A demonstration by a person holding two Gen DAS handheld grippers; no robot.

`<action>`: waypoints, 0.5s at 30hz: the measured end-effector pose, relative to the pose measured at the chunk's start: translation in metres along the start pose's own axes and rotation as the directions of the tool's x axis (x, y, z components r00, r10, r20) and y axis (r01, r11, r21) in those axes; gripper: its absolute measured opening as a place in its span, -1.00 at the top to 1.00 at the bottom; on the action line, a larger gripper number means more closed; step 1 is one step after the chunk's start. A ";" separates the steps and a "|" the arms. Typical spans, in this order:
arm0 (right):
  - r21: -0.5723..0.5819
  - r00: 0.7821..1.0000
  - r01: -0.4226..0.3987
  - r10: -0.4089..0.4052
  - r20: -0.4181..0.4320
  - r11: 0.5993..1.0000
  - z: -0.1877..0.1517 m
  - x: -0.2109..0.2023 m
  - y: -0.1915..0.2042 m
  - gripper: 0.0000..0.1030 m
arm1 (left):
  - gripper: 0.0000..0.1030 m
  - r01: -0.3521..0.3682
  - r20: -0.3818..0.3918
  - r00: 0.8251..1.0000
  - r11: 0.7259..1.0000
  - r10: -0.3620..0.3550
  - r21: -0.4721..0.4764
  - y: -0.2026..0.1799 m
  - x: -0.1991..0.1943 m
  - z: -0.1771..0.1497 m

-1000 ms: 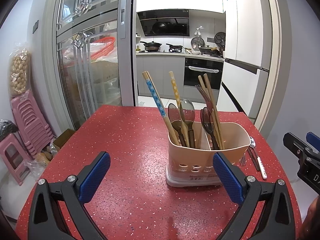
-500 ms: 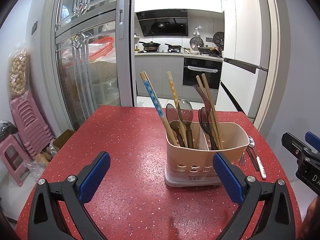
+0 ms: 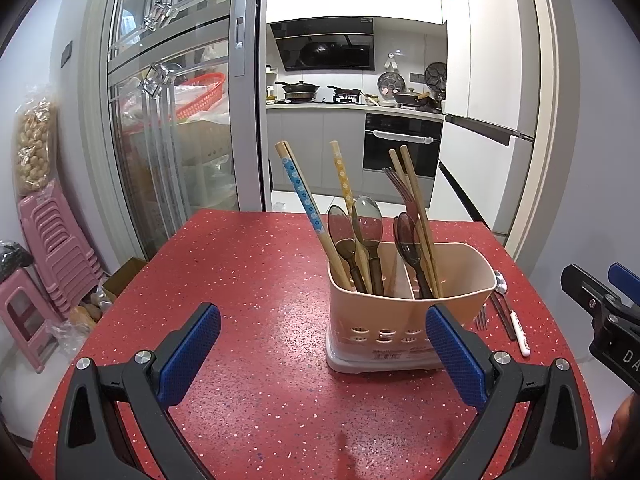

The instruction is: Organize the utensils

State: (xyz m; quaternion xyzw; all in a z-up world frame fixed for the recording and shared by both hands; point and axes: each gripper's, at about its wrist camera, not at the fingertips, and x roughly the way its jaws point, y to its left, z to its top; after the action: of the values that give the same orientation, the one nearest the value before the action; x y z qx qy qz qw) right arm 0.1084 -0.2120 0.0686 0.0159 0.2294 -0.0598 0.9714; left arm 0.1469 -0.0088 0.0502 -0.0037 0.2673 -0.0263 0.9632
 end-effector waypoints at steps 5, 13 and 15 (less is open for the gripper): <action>0.001 1.000 0.000 0.000 -0.001 1.000 0.000 0.000 0.000 -0.74 | -1.00 0.001 0.000 1.000 1.000 -0.001 -0.001 0.000 0.000 0.000; 0.001 1.000 0.000 0.000 0.000 1.000 0.000 0.000 0.000 -0.74 | -1.00 0.020 0.017 1.000 1.000 -0.020 -0.003 0.001 -0.002 0.000; 0.003 1.000 -0.001 0.001 -0.002 1.000 0.000 0.000 0.000 -0.74 | -1.00 0.018 0.019 1.000 1.000 -0.018 0.006 0.000 -0.003 0.000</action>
State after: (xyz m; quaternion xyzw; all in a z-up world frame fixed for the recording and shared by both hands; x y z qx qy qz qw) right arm 0.1086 -0.2124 0.0687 0.0172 0.2303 -0.0597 0.9711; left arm 0.1445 -0.0091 0.0514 -0.0036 0.2579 -0.0357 0.9655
